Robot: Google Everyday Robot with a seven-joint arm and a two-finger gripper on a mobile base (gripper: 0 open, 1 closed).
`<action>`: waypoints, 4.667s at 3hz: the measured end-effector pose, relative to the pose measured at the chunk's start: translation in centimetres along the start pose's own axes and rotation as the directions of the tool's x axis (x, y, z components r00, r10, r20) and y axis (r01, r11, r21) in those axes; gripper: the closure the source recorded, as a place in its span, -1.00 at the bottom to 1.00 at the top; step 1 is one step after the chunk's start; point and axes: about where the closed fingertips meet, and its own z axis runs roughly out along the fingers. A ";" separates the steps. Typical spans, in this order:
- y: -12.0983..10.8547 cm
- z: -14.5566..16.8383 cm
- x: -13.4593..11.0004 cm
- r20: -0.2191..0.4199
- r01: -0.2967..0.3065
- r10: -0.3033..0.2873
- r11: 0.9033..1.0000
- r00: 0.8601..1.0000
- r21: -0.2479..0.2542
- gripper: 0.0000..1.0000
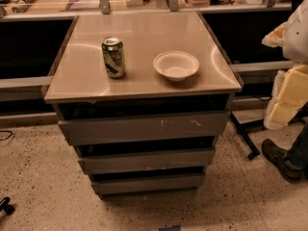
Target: Open middle drawer
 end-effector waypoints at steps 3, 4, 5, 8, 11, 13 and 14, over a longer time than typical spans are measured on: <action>1.7 8.9 -1.5 0.109 0.048 -0.045 0.999 0.993 -0.024 -1.00; 3.4 16.2 -2.6 0.153 0.083 -0.070 0.994 0.986 -0.078 -1.00; 5.1 23.9 -3.3 0.153 0.098 -0.076 0.985 0.985 -0.139 -1.00; 8.2 32.8 -1.1 0.159 0.176 -0.153 0.973 0.975 -0.148 -1.00; 10.1 47.9 0.6 0.210 0.197 -0.155 0.961 0.965 -0.194 -1.00; 10.0 49.3 1.3 0.230 0.210 -0.171 0.965 0.958 -0.157 -1.00; 9.2 51.4 1.5 0.287 0.219 -0.177 0.968 0.941 -0.122 -1.00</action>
Offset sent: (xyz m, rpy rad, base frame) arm 0.0186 0.0263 -0.0928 0.1196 -0.0346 0.0785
